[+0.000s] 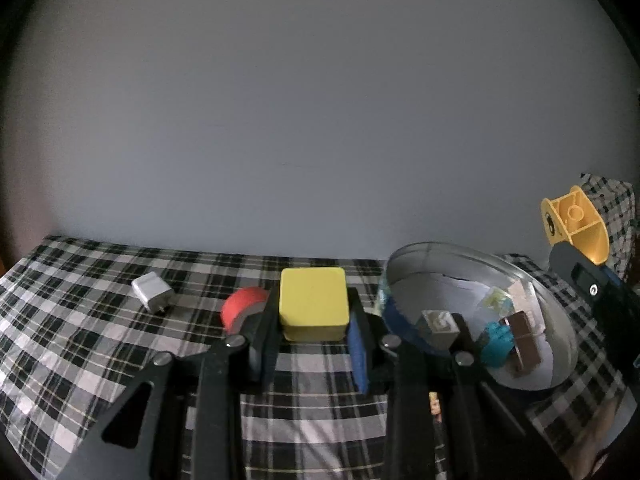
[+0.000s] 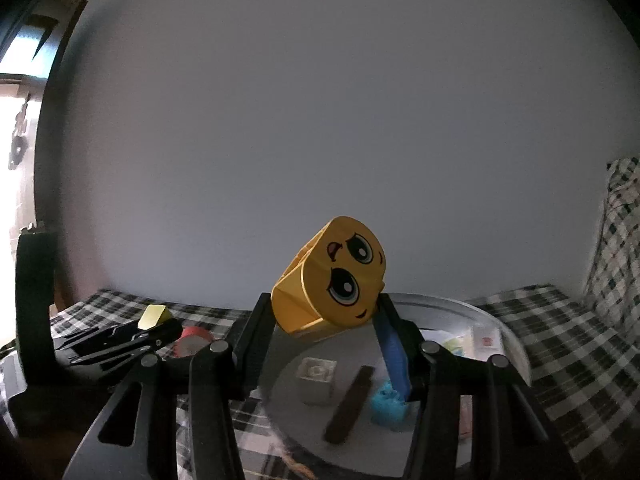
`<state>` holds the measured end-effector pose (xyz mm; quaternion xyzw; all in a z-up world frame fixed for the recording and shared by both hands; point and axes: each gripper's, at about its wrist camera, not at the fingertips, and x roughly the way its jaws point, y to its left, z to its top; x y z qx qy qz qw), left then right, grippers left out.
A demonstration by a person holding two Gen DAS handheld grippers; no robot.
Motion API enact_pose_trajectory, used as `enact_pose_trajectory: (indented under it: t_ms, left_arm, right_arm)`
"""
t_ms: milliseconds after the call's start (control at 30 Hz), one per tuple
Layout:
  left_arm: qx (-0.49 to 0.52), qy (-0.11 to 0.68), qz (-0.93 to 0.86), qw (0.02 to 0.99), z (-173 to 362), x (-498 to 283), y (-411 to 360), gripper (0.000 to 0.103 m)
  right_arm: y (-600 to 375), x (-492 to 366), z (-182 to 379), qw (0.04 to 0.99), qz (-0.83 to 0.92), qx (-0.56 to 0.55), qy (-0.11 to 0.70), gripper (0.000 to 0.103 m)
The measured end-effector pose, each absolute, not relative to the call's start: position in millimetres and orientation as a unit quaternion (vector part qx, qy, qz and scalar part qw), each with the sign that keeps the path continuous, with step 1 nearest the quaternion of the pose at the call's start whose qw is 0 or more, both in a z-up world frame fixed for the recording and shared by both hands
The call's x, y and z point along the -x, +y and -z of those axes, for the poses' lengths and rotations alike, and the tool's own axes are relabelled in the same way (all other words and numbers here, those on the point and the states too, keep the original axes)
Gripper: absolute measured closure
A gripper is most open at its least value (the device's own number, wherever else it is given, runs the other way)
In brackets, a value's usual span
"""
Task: Organize rigid objects
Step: 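Carry the yellow block over the tin with the left tool while the right tool lowers the face brick inside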
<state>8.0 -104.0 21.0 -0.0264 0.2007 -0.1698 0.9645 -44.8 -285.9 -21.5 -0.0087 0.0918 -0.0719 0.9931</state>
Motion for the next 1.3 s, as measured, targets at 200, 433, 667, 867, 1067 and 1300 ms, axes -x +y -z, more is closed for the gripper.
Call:
enact_pose_trajectory:
  t_ms: [200,433,667,867,1067,1300]
  left_arm:
    - [0.020,0.201,0.183,0.962,-21,-8,-123,0.074]
    - [0.017,0.196,0.195,0.961,-24,-8,-141,0.074]
    - [0.010,0.195,0.214,0.957,-25,-9,-164,0.074]
    - [-0.001,0.198,0.236,0.951,-25,-8,-192,0.074]
    - [-0.015,0.216,0.246,0.945,-21,-16,-226,0.074]
    - [-0.048,0.244,0.247,0.936,-13,-23,-256,0.074]
  right_arm:
    - [-304,52,16,0.992,0.101,0.007,0.081,0.050]
    - [-319,54,12,0.988,0.131,0.004,0.077,0.050]
    - [-350,64,3,0.982,0.177,-0.002,0.071,0.050]
    - [-377,60,-3,0.974,0.213,-0.002,0.080,0.050]
    - [-395,42,1,0.968,0.229,0.000,0.106,0.050]
    - [-415,5,20,0.969,0.190,-0.008,0.159,0.050]
